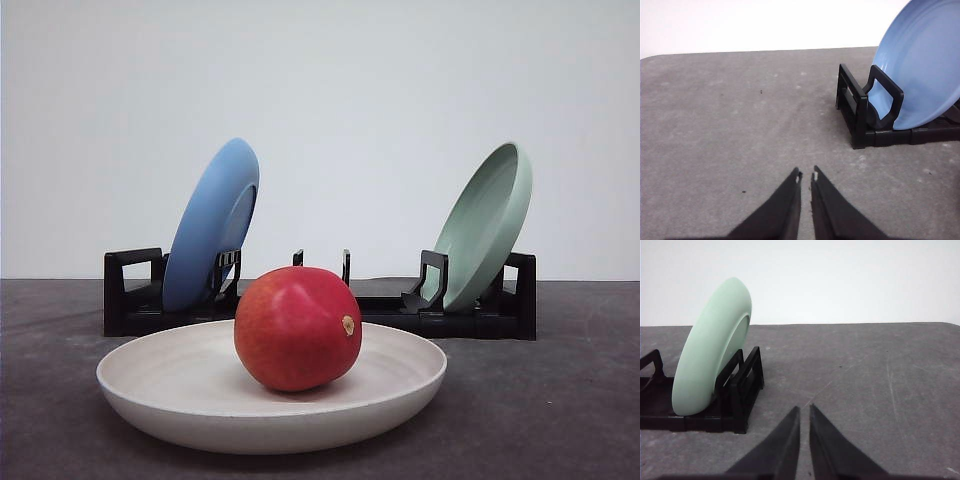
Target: Place pomegranate in white plate
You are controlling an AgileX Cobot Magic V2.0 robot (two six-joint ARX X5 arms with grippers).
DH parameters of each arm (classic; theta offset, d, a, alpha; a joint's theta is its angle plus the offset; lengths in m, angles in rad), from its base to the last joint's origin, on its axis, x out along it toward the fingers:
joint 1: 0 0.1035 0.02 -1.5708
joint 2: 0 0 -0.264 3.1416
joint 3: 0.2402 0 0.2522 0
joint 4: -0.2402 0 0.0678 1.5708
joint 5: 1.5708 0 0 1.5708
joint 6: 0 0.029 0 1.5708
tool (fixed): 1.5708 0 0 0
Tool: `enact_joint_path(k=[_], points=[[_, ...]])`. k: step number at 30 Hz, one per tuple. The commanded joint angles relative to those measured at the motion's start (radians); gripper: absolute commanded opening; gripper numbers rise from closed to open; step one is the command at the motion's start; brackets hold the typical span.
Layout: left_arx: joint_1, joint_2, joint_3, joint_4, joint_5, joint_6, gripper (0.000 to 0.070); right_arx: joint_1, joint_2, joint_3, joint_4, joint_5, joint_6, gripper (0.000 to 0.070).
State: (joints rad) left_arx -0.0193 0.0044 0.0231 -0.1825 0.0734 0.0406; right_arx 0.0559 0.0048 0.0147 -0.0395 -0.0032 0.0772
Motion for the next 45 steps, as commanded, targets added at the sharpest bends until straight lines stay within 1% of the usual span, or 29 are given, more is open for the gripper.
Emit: enact_joint_path(k=[1,45], points=[[0.0,-0.002,-0.011,-0.001,-0.002,0.011,0.0017,0.0,-0.001,-0.004,0.01,0.002,-0.006,0.003],[0.0,-0.002,-0.011,-0.001,-0.002,0.011,0.0017,0.0,-0.001,-0.004,0.01,0.002,-0.006,0.003]])
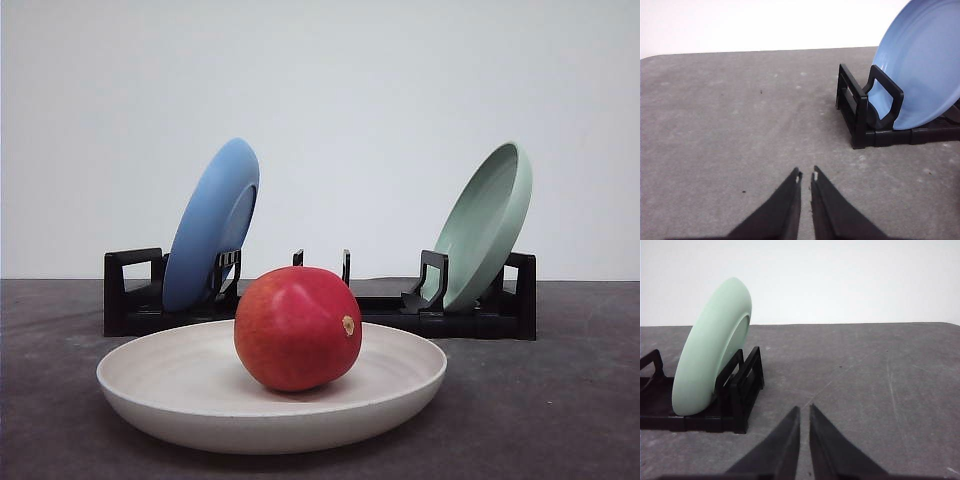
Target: Place pomegranate in white plate
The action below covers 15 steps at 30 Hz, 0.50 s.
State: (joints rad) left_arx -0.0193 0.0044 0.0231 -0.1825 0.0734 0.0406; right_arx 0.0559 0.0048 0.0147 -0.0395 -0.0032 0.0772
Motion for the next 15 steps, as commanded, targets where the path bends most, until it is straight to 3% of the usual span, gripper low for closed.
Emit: enact_joint_path(k=[1,15], points=[[0.0,-0.002,-0.011,-0.001,-0.002,0.011,0.0017,0.0,-0.001,-0.004,0.01,0.001,-0.006,0.003],[0.0,-0.002,-0.011,-0.001,-0.002,0.011,0.0017,0.0,-0.001,-0.004,0.01,0.001,-0.006,0.003]])
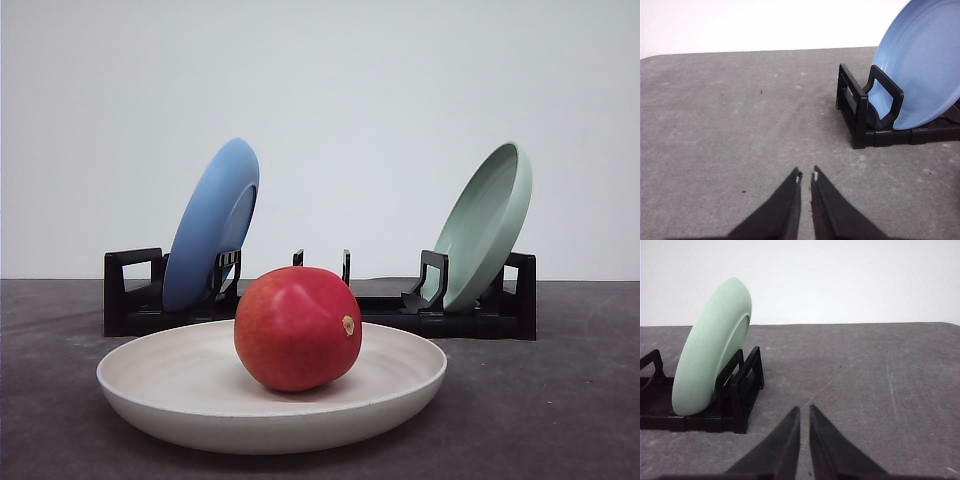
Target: Place pomegranate in white plate
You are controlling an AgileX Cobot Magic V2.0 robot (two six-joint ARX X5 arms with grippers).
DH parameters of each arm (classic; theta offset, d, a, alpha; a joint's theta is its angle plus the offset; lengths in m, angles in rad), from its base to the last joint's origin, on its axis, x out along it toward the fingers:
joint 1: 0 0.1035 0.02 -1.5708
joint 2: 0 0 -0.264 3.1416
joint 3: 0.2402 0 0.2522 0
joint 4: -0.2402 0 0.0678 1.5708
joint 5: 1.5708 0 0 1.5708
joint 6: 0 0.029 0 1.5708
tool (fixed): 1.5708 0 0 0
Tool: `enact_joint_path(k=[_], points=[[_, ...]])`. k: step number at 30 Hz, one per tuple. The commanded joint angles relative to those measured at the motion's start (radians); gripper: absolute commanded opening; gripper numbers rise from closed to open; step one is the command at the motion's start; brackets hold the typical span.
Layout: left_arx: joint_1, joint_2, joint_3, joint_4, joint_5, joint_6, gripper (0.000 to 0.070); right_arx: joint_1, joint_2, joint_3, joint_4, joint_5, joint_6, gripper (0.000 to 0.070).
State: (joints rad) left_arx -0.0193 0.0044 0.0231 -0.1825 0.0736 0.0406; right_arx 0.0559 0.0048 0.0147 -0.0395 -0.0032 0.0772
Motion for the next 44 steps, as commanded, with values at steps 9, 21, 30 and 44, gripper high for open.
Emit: enact_joint_path(k=[9,21,30,44], points=[[0.0,-0.002,-0.011,-0.001,-0.002,0.011,0.0017,0.0,-0.001,-0.004,0.01,0.001,-0.006,0.003],[0.0,-0.002,-0.011,-0.001,-0.002,0.011,0.0017,0.0,-0.001,-0.004,0.01,0.001,-0.006,0.003],[0.0,-0.002,-0.011,-0.001,-0.002,0.011,0.0017,0.0,-0.001,-0.004,0.01,0.002,-0.006,0.003],[0.0,-0.002,-0.011,-0.001,-0.002,0.011,0.0017,0.0,-0.001,-0.004,0.01,0.002,-0.006,0.003]])
